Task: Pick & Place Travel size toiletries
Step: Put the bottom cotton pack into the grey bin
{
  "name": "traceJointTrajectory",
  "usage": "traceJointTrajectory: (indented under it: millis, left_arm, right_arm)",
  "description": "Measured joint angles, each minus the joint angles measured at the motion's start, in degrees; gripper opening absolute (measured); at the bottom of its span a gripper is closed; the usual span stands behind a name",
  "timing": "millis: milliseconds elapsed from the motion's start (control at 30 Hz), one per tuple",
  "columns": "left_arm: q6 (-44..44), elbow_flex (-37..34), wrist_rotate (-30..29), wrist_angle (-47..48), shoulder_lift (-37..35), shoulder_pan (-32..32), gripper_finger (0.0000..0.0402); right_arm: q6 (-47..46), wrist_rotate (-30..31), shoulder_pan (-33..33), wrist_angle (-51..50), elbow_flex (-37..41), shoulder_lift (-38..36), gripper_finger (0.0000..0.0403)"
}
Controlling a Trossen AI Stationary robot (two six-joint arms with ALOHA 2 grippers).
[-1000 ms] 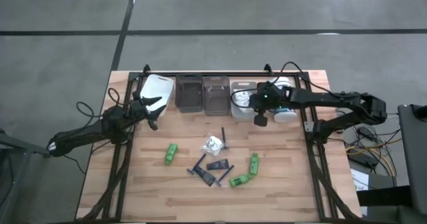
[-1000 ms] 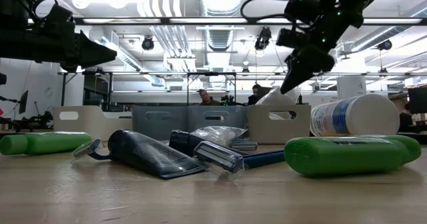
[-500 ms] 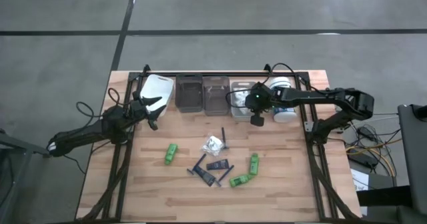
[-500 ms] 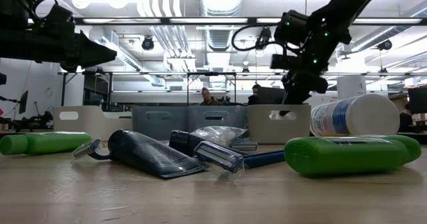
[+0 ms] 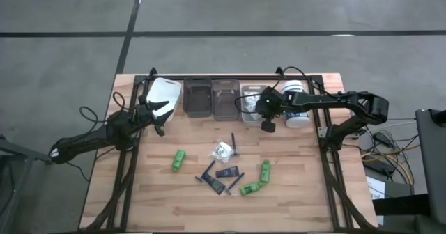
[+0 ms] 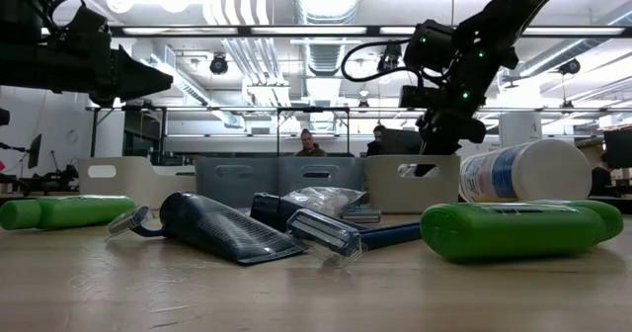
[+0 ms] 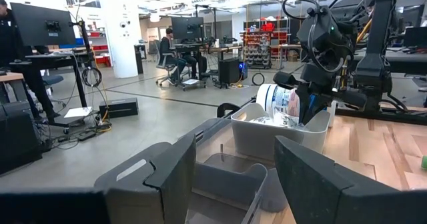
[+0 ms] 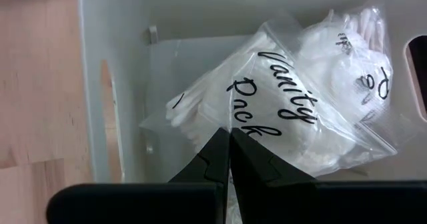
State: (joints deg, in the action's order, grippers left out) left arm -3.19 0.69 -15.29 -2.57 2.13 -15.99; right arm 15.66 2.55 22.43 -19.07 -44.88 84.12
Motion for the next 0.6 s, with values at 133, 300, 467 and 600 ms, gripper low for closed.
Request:
traceJointTrajectory:
  millis: [133,300,467,600]
  left_arm:
    - [0.00,0.00,0.02,0.00,0.00,0.00,0.0206]
    - [0.00,0.01,0.01,0.00,0.00,0.00,0.0207]
    - [-0.02,0.00,0.00,0.00,0.00,0.00,0.0207]
    - [0.01,0.00,0.00,0.00,0.00,-0.01,0.0207]
  right_arm:
    - [-0.22,0.00,-0.01,-0.11,0.00,-0.06,0.0011]
    - [-0.62,0.00,0.03,-0.17,0.00,-0.07,0.0039]
    - [-1.09,0.00,0.01,-0.18,0.00,-0.11,0.0086]
    - [-0.74,0.00,0.01,-0.32,0.00,-0.13,0.0121]
